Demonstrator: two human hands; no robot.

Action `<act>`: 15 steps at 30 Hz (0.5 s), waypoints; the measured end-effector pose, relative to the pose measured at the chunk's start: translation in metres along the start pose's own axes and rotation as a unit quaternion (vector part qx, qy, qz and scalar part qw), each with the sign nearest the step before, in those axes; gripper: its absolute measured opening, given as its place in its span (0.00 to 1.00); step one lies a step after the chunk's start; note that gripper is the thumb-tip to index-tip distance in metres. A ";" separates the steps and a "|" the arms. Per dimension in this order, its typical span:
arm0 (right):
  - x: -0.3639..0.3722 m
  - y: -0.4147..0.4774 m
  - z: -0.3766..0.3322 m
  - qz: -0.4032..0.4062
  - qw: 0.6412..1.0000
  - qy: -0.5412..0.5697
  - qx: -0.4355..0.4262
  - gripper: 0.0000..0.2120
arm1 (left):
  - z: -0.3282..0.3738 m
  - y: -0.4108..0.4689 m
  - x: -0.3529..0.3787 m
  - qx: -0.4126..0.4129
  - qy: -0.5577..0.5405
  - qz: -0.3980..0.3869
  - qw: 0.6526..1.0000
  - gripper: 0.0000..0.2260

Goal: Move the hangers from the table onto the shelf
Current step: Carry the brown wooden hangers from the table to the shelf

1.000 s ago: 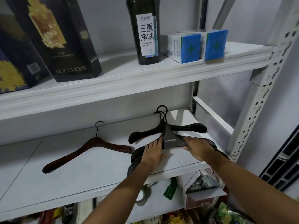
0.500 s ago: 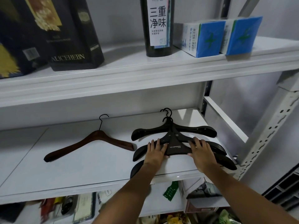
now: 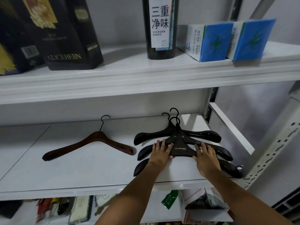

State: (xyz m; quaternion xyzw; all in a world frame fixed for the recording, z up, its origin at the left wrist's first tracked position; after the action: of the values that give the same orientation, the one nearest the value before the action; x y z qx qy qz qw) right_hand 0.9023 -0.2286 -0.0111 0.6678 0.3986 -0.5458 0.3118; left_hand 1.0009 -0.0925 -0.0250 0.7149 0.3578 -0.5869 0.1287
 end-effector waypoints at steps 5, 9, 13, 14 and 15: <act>0.000 0.007 -0.001 -0.019 0.999 -0.025 0.016 0.28 | -0.003 0.007 -0.002 -0.010 -0.010 0.010 1.000 0.26; 0.001 0.012 -0.001 -0.042 0.998 -0.039 0.027 0.28 | -0.004 0.006 -0.004 -0.013 -0.025 0.019 0.999 0.27; -0.002 0.010 -0.003 -0.032 0.998 -0.042 0.024 0.28 | -0.008 -0.004 -0.009 -0.020 -0.034 0.041 0.998 0.29; -0.004 0.008 -0.006 -0.023 0.999 -0.043 0.018 0.28 | -0.008 -0.008 -0.009 -0.019 -0.037 0.045 0.998 0.33; -0.007 0.007 -0.008 -0.015 0.999 -0.039 0.013 0.28 | -0.009 -0.011 -0.010 -0.018 -0.036 0.048 0.998 0.38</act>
State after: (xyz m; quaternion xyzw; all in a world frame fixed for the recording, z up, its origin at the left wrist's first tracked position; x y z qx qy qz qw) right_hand 0.9114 -0.2264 -0.0032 0.6439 0.3885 -0.5815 0.3103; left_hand 0.9997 -0.0827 -0.0109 0.7073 0.3288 -0.5986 0.1823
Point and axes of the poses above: each hand's wrist, its own y-axis towards the middle knuckle, its own x-axis out of the palm, z = x × y, the point moved 10 cm from there along y, towards the middle knuckle, and after that the axes turned 13 degrees about y, right-handed, at the moved point
